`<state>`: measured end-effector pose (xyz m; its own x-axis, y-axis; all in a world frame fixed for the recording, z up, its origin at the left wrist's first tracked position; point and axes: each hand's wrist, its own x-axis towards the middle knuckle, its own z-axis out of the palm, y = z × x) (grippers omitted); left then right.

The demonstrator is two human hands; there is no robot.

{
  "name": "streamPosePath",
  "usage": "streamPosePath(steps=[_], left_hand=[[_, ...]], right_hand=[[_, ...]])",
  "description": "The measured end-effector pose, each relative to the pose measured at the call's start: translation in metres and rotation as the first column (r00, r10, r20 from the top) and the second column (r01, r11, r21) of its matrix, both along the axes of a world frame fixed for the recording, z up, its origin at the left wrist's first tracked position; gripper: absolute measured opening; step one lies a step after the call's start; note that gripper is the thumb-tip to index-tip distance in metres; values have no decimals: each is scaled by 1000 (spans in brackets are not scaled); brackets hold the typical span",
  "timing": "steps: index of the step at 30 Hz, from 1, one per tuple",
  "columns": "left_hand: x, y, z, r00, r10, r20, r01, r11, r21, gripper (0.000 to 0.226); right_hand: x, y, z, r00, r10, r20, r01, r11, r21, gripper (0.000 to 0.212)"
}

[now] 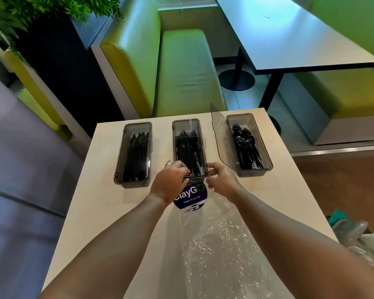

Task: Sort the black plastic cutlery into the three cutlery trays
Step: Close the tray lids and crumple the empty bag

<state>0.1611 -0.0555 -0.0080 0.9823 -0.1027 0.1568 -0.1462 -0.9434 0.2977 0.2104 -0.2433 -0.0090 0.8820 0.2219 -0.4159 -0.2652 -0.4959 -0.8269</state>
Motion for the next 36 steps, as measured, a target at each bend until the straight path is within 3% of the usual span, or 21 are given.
streamPosePath(steps=[5, 8, 11, 15, 17, 21, 25, 30, 36], left_hand=[[8, -1, 5, 1000, 15, -6, -15, 1000, -2, 27], [17, -9, 12, 999, 47, -11, -48, 982, -183, 26], [25, -28, 22, 999, 20, -31, -30, 931, -364, 31], [35, -52, 24, 996, -14, -92, -31, 880, -474, 53], [39, -60, 23, 994, -10, -108, -47, 857, -513, 59], [46, -72, 23, 998, 1, -67, -39, 819, -572, 50], [52, -86, 22, 1000, -19, -19, 4, 797, -604, 44], [64, -111, 26, 998, -66, 10, 59, 808, -587, 52], [81, -146, 19, 986, -165, 31, 165, 919, -359, 59]], right_hand=[[0, -19, -7, 994, 75, -78, -79, 996, -48, 35], [3, -43, -8, 989, 77, -125, -89, 992, -87, 23], [9, -76, -4, 992, 4, -124, -20, 991, -133, 16], [21, -124, -6, 980, -172, -98, 148, 965, -215, 11], [29, -142, -6, 964, -256, -64, 234, 942, -242, 20], [42, -158, -4, 955, -296, 24, 295, 938, -180, 63], [53, -157, -8, 973, -211, 93, 223, 962, -157, 67], [52, -159, -14, 970, -201, 136, 220, 965, -140, 67], [51, -161, -15, 968, -205, 144, 220, 970, -98, 64]])
